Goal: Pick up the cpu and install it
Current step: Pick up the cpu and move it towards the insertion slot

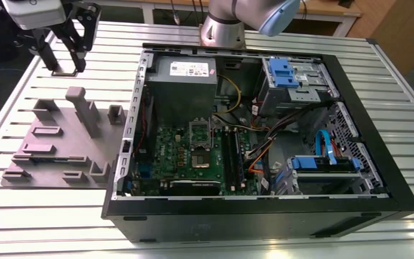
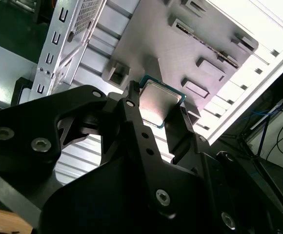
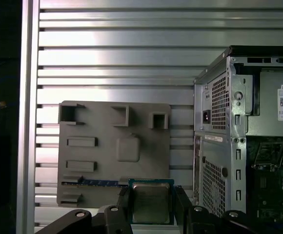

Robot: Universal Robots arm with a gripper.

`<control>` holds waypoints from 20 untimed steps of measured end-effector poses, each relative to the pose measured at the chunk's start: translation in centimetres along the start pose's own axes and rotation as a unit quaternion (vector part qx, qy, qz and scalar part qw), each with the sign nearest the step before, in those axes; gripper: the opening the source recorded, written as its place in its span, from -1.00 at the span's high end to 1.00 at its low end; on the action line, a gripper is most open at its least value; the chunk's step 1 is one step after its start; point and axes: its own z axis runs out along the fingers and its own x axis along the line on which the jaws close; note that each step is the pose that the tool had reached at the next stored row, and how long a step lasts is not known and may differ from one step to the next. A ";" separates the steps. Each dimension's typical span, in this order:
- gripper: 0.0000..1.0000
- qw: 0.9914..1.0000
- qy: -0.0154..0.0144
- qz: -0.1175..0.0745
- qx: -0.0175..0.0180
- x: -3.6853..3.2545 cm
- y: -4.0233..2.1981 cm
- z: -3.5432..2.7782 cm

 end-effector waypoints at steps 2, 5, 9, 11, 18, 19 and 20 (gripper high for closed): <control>0.09 1.000 0.000 0.000 0.000 -0.11 0.00 0.00; 0.09 1.000 0.000 0.000 0.000 -0.27 0.00 0.00; 0.09 1.000 0.000 0.000 0.000 -0.47 0.00 -0.01; 0.09 1.000 0.000 0.000 0.000 -0.57 0.01 -0.01; 0.09 1.000 0.000 0.000 0.000 -0.88 0.01 -0.02; 0.09 1.000 0.000 0.000 0.000 -0.93 0.01 -0.02; 0.09 1.000 0.000 0.000 0.000 -0.96 0.01 -0.02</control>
